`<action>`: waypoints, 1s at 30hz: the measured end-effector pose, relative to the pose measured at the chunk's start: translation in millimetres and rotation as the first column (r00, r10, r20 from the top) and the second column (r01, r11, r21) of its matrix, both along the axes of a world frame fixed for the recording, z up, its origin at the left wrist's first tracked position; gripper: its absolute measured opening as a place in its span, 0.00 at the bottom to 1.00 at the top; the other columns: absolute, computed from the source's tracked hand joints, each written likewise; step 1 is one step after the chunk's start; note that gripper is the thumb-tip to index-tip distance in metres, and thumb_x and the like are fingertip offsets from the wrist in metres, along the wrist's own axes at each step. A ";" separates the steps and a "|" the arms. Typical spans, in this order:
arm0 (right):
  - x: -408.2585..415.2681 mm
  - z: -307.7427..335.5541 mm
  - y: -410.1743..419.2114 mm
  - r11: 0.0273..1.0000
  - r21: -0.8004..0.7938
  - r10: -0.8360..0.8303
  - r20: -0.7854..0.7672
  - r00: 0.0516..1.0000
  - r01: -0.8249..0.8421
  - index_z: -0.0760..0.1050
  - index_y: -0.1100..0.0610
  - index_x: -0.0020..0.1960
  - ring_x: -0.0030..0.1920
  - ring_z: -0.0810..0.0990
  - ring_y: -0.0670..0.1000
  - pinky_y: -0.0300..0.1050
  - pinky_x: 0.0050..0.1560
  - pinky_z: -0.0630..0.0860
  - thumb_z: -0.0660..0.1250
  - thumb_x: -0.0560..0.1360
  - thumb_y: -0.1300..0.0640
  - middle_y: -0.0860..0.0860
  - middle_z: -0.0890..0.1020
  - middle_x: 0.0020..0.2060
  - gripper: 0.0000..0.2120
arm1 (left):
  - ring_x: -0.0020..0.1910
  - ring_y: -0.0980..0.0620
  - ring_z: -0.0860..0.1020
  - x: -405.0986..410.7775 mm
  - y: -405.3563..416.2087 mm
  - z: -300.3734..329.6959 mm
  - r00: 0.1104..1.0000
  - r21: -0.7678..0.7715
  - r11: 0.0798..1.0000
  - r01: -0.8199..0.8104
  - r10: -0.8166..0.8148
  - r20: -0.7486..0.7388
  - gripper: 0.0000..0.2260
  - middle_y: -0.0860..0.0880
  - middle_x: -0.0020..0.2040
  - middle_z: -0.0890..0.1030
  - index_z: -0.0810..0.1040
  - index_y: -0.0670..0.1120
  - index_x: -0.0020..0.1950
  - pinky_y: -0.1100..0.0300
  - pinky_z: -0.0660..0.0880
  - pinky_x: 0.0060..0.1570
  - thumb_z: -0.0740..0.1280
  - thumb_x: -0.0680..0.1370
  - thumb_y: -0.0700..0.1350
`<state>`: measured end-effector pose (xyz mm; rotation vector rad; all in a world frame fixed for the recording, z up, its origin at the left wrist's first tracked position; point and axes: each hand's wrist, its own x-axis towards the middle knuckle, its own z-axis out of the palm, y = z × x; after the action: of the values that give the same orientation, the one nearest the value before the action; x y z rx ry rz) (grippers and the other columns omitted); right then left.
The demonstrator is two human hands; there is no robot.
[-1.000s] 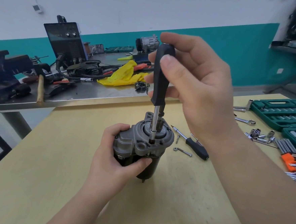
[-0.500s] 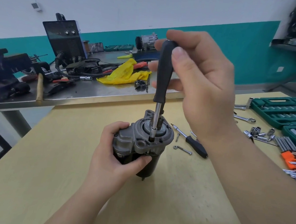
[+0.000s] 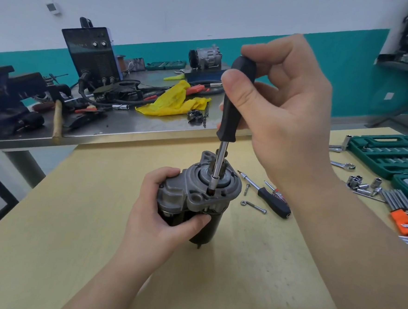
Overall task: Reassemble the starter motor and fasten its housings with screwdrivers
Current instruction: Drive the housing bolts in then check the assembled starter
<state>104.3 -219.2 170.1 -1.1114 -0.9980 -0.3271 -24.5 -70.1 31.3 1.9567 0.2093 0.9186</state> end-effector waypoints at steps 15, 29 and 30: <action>1.7 -2.9 0.8 0.995 -0.059 -0.079 0.022 0.997 0.080 0.76 0.55 0.57 0.42 0.84 0.55 0.60 0.44 0.84 0.72 0.81 0.60 0.53 0.85 0.48 0.07 | 0.56 0.61 0.84 -1.3 -3.6 2.5 1.000 -0.007 1.000 -0.001 0.001 -0.005 0.35 0.65 0.59 0.82 0.73 0.68 0.64 0.73 0.77 0.51 0.83 0.61 0.55; 6.5 1.5 -5.3 0.973 -0.160 -0.163 0.032 0.986 0.166 0.74 0.49 0.55 0.40 0.83 0.55 0.52 0.41 0.84 0.80 0.75 0.56 0.50 0.81 0.43 0.17 | 0.57 0.60 0.84 -1.5 -2.1 1.3 1.000 -0.002 1.000 -0.008 0.008 -0.011 0.36 0.64 0.60 0.82 0.73 0.67 0.65 0.72 0.77 0.52 0.83 0.61 0.55; 6.5 1.1 -4.9 0.971 -0.155 -0.180 0.036 0.983 0.184 0.74 0.49 0.55 0.40 0.82 0.54 0.52 0.42 0.84 0.81 0.75 0.55 0.51 0.82 0.43 0.17 | 0.57 0.60 0.84 -1.7 -2.0 1.4 1.000 -0.003 1.000 -0.009 0.009 -0.010 0.36 0.64 0.60 0.82 0.73 0.67 0.65 0.72 0.77 0.52 0.83 0.60 0.55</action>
<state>110.8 -224.0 171.2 -1.3507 -0.9549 -0.4139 -26.2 -72.2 32.7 1.9594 0.2254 0.9144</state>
